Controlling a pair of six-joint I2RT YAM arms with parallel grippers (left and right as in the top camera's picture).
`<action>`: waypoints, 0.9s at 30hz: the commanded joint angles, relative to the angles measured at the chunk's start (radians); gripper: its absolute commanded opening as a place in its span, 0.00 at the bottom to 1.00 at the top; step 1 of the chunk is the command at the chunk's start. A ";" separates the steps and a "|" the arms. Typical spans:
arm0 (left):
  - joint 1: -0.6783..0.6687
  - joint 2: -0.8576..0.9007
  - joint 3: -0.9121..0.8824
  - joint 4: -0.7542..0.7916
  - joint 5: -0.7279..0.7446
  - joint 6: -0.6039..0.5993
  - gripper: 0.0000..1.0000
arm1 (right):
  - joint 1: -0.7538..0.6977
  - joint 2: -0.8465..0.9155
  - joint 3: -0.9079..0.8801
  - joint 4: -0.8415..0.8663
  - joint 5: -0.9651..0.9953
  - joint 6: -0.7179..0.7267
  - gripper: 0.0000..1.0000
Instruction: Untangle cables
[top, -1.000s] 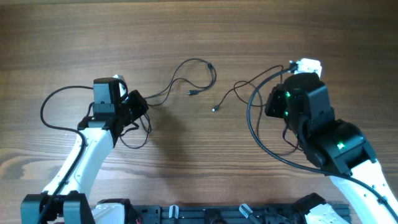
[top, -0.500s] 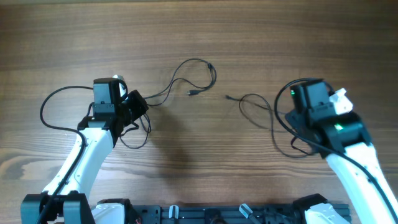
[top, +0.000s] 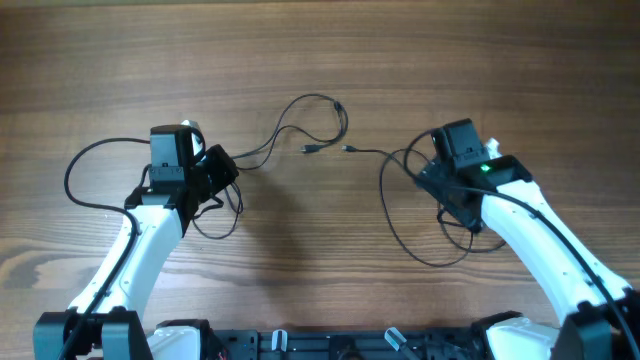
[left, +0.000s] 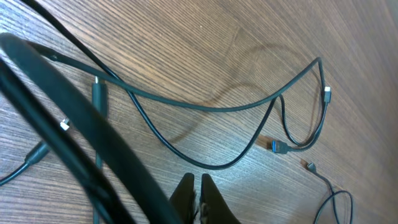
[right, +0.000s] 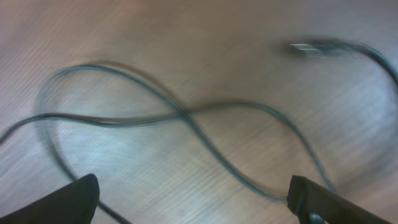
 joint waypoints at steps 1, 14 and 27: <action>-0.004 0.005 -0.002 0.003 -0.006 0.015 0.04 | -0.002 0.077 0.001 0.089 -0.046 -0.342 1.00; -0.004 0.005 -0.002 0.003 -0.006 0.015 0.05 | -0.002 0.286 0.001 0.260 -0.064 -0.852 0.75; -0.004 0.005 -0.002 0.002 -0.006 0.015 0.05 | -0.003 0.336 0.024 0.348 -0.128 -0.787 0.04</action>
